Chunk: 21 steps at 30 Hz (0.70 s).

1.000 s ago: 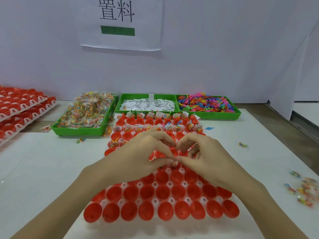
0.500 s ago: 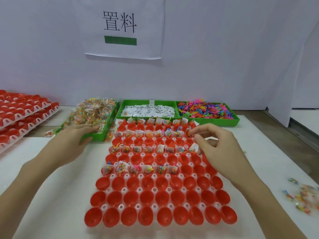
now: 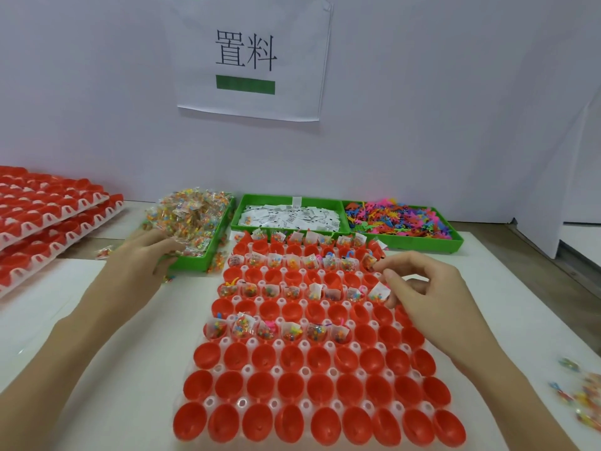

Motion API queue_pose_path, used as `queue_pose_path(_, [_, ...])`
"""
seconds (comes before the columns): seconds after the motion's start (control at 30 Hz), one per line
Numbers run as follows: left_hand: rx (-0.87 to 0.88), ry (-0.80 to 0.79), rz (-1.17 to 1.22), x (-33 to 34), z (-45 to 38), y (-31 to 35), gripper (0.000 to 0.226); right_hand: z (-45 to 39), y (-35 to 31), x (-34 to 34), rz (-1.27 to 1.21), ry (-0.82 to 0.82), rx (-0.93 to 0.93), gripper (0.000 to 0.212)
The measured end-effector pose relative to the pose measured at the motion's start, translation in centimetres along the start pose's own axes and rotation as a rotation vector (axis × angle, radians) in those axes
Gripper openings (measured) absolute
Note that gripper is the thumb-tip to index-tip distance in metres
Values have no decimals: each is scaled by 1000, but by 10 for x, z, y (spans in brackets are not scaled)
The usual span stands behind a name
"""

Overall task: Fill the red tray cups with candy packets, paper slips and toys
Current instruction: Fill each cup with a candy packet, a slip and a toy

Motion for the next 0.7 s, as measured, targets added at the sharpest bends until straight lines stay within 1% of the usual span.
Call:
queue_pose_path(0.1, [20,-6,-5,-2,0,0,21,-2,-1,-1,27,10,-12,22])
queue_pose_path(0.3, [-7,2,13,-5,2,2,17,-8,-10,-1,102,0,-78,22])
queue_pose_path(0.4, [-19,-30,32,-3,3,4,18,-22,-26,12,262,-18,-160,19])
queue_pose_path(0.5, [6,-21,-2,-1,3,3,20,-53,-48,35,473,-96,-244,13])
queue_pose_path(0.6, [5,4,-43,-1,5,3,28,-100,-58,63,614,-179,-283,18])
queue_pose_path(0.7, [22,-4,-82,0,6,6,41,-142,-51,95,695,-291,-258,22])
Point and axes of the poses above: each hand's wrist, its own z-axis away from the middle knuckle, its own x-axis out of the palm, y = z × x, the point moved 6 cm from there along -z, towards the middle knuckle, and after that the axes turned 3 degrees about z, right-handed, at the moved point
